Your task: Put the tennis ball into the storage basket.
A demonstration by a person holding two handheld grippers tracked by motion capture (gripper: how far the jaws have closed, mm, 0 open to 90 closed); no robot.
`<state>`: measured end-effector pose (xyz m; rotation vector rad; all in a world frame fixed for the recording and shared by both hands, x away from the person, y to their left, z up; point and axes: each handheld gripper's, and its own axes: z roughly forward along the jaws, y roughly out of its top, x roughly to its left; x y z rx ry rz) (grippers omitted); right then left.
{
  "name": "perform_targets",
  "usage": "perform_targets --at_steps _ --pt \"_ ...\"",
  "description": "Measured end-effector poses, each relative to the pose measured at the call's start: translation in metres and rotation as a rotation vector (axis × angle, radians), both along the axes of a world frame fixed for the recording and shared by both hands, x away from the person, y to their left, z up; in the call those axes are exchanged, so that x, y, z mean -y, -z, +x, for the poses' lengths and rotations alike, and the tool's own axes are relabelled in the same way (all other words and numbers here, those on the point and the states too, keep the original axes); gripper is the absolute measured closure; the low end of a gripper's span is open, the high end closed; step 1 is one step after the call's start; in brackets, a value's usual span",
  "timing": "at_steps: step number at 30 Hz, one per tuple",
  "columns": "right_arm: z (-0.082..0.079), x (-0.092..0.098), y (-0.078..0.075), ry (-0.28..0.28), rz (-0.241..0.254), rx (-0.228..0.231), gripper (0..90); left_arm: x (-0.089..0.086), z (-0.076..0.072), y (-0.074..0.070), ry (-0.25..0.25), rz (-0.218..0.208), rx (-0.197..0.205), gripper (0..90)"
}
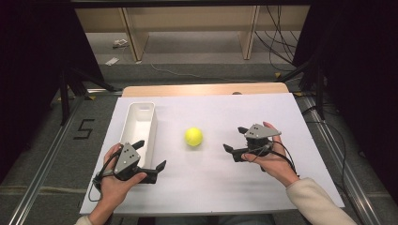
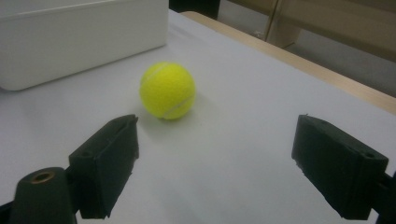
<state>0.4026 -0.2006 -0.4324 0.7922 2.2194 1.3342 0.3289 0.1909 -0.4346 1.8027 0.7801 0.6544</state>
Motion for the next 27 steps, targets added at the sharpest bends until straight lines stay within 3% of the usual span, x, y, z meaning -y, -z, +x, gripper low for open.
perform_targets --at_steps 27 --pt "0.011 -0.030 0.001 -0.050 -0.014 -0.004 15.6 0.000 -0.001 -0.001 0.001 0.000 0.005 0.0"
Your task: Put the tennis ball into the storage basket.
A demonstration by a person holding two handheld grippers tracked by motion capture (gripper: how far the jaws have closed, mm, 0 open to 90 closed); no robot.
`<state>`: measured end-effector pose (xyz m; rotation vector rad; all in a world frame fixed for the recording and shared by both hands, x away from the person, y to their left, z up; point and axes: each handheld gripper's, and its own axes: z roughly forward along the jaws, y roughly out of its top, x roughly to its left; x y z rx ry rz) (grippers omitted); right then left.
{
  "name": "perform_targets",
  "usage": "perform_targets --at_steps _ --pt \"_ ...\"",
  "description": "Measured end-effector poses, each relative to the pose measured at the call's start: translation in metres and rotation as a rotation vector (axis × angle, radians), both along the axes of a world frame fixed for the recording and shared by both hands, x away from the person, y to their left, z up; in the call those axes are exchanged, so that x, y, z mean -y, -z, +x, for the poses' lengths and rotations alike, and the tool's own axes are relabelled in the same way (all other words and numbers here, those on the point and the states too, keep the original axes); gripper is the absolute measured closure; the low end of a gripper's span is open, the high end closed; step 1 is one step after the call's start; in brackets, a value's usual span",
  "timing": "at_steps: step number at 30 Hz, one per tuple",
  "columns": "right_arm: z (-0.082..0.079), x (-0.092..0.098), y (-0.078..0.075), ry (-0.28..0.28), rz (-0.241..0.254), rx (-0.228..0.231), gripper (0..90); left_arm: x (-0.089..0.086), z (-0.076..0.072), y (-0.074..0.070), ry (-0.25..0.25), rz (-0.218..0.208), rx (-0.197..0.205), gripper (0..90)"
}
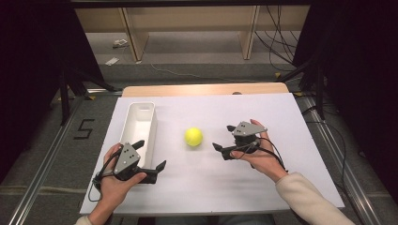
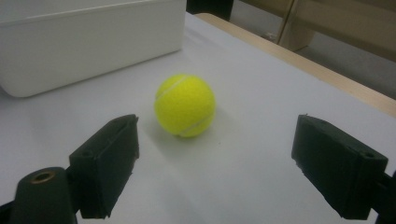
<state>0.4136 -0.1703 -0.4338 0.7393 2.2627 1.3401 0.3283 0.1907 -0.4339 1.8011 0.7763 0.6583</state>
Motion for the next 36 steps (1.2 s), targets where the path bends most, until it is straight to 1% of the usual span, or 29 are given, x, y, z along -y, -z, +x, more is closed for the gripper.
perform_targets --at_steps 6,36 --pt "0.002 -0.008 0.001 -0.014 -0.004 -0.001 15.6 0.000 0.000 0.000 0.001 0.000 0.001 0.0" --pt "0.010 -0.029 0.003 -0.035 -0.017 0.001 15.6 -0.001 -0.002 0.000 -0.001 0.002 0.000 0.0"
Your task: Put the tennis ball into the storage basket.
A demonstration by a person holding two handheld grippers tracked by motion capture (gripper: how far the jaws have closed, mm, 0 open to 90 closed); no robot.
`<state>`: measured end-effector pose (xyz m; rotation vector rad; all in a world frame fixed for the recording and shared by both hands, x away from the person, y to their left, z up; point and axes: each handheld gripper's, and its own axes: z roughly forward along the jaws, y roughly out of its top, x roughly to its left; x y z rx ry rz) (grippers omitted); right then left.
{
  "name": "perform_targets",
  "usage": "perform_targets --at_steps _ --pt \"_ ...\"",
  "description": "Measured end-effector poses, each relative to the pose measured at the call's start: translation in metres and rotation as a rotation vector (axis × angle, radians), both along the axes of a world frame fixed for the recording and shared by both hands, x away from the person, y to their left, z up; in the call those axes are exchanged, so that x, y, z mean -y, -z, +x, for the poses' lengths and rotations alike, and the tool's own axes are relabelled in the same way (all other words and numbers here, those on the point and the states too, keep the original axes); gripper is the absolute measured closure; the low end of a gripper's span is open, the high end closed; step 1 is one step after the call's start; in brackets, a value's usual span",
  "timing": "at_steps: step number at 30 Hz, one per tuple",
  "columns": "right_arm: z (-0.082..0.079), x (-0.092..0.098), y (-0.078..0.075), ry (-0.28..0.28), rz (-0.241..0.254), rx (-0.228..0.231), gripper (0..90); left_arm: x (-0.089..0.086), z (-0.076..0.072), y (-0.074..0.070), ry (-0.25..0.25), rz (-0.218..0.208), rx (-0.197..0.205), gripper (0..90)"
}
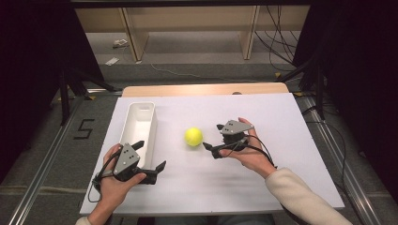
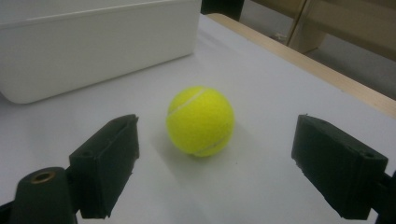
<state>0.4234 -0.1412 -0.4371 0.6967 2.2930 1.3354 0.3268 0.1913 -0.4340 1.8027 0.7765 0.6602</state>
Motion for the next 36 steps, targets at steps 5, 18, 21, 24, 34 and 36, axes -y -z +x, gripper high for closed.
perform_targets --at_steps 5,18,21,24,34,36 --pt "0.002 -0.004 -0.001 -0.003 0.003 0.001 15.6 0.000 0.000 0.000 0.000 0.001 0.000 0.0" --pt "0.010 -0.021 0.002 -0.016 0.001 -0.009 15.6 0.000 -0.001 0.000 0.002 -0.001 0.000 0.0" --pt "0.012 -0.024 0.003 -0.015 0.000 -0.009 15.6 0.000 -0.001 0.000 0.001 -0.002 0.001 0.0" --pt "0.014 -0.026 0.003 -0.015 0.002 -0.011 15.6 0.000 -0.001 0.000 0.002 -0.002 0.000 0.0" --pt "0.021 -0.034 0.007 -0.014 -0.016 -0.015 15.6 0.000 -0.001 -0.001 0.002 -0.003 0.002 0.0" --pt "0.023 -0.035 0.009 -0.010 -0.026 -0.017 15.7 0.000 -0.001 -0.001 0.002 -0.003 0.002 0.0"
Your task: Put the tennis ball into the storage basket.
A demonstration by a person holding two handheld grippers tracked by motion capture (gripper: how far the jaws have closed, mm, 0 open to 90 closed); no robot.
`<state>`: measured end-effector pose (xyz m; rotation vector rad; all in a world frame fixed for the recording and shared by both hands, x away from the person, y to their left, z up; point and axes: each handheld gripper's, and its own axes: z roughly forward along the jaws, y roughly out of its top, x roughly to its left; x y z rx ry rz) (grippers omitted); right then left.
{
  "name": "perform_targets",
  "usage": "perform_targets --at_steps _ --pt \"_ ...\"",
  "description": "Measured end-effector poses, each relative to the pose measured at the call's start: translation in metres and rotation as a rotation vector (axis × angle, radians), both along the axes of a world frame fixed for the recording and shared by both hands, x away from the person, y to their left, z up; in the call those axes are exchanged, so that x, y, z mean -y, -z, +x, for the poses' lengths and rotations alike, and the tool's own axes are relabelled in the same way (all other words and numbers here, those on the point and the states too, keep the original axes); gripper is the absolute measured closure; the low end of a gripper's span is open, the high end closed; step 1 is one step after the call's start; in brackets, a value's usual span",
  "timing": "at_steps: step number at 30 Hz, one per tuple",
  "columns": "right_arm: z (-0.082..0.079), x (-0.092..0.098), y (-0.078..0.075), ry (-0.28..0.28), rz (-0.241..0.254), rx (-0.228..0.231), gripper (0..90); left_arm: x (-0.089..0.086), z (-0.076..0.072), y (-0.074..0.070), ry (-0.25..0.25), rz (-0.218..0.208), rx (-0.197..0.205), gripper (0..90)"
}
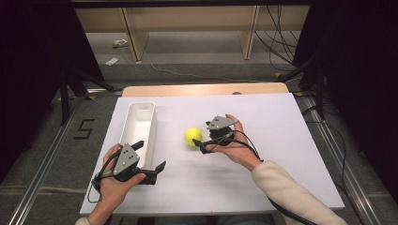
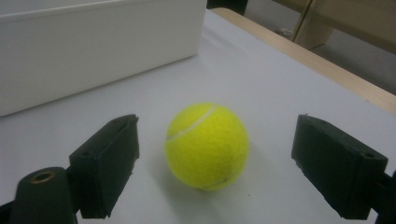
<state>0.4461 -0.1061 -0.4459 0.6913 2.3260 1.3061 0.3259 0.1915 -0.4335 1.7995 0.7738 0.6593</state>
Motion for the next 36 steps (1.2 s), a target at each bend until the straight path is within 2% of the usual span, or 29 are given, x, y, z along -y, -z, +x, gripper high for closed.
perform_targets --at_steps 36 --pt "0.025 -0.037 0.026 -0.011 -0.080 -0.038 15.5 -0.001 -0.001 -0.001 0.001 -0.006 0.002 0.0"
